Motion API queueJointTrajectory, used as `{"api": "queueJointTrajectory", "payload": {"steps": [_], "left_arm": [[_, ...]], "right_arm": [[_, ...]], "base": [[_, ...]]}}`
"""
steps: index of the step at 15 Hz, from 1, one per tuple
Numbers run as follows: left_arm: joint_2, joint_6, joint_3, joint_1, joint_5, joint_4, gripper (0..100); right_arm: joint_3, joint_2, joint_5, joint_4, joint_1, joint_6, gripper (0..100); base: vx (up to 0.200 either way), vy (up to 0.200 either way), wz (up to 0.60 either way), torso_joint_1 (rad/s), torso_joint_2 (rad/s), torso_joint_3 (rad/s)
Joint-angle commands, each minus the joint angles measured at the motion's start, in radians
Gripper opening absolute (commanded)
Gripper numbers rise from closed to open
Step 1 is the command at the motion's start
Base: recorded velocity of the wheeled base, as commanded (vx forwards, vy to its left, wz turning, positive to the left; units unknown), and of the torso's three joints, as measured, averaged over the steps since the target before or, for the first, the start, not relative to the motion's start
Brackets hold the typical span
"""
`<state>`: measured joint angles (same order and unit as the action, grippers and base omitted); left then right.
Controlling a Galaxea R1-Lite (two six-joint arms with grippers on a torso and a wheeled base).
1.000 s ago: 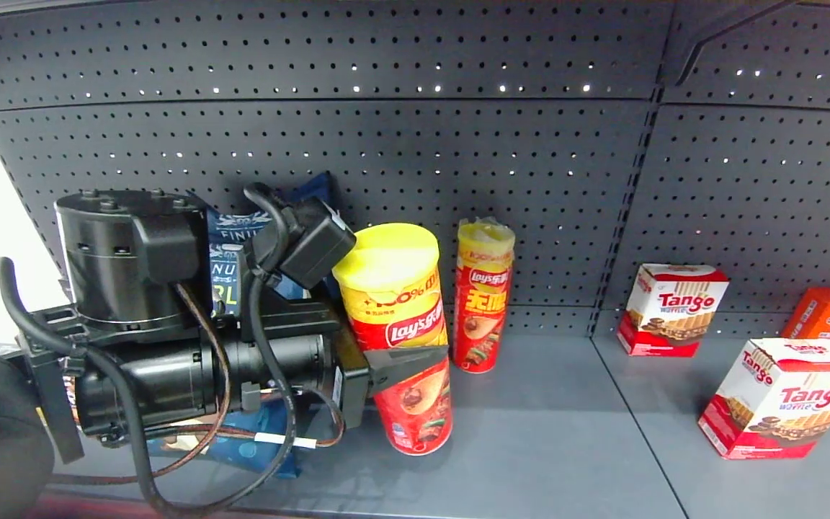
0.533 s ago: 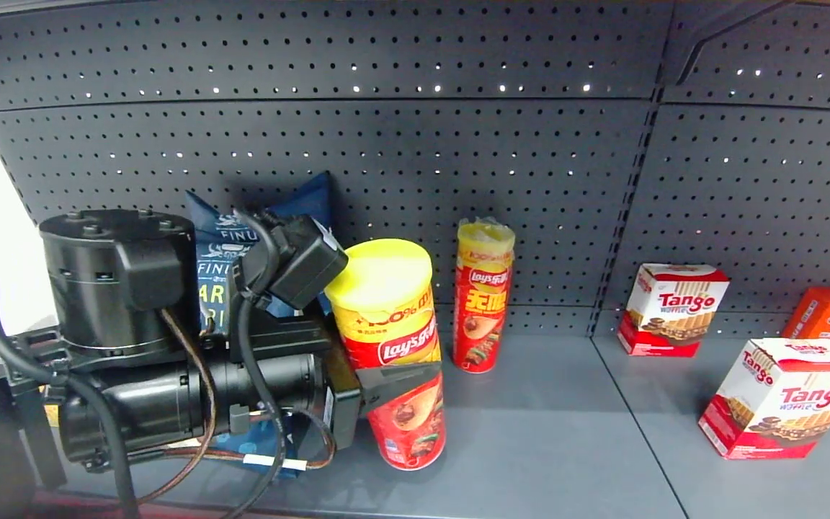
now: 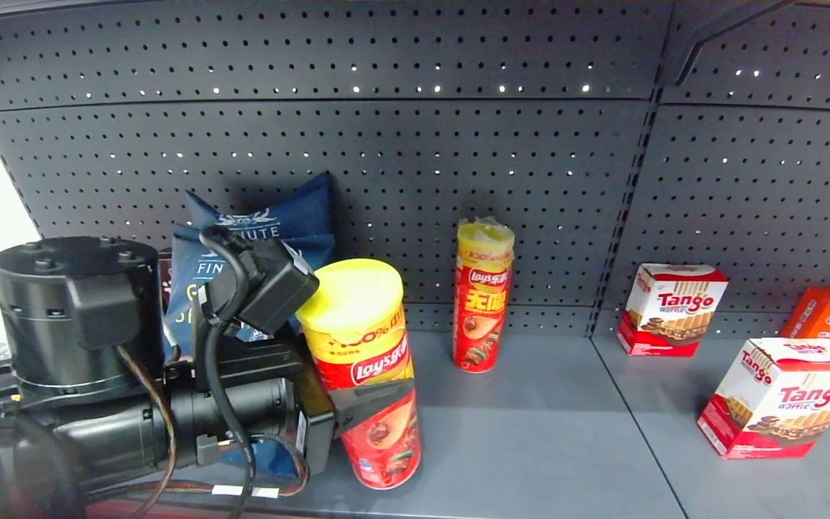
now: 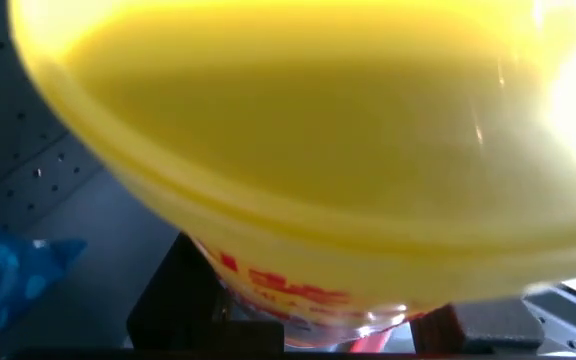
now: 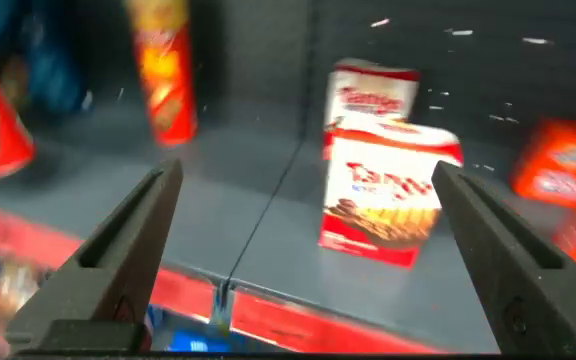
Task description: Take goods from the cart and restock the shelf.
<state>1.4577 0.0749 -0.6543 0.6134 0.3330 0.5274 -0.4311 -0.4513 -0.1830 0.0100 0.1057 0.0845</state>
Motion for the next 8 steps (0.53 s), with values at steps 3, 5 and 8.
{"api": "queueJointTrajectory", "payload": {"steps": [3,5,8], "left_arm": [[-0.013,-0.015,0.002,-0.007,0.009,0.009,0],[-0.008,-0.015,-0.018,-0.009,0.009,0.003,0],[-0.01,-0.014,-0.018,-0.007,0.011,0.0,0]], "right_arm": [[-0.206,-0.435,-0.02,-0.033,0.241,0.067,100],[-0.288,-0.572,-0.026,-0.051,0.296,0.07,100],[-0.348,-0.75,-0.05,-0.16,0.358,0.074,100]], "base": [[0.0,0.0,0.0,0.0,0.0,0.0],[0.0,0.0,0.0,0.0,0.0,0.0],[0.0,0.0,0.0,0.0,0.0,0.0]]}}
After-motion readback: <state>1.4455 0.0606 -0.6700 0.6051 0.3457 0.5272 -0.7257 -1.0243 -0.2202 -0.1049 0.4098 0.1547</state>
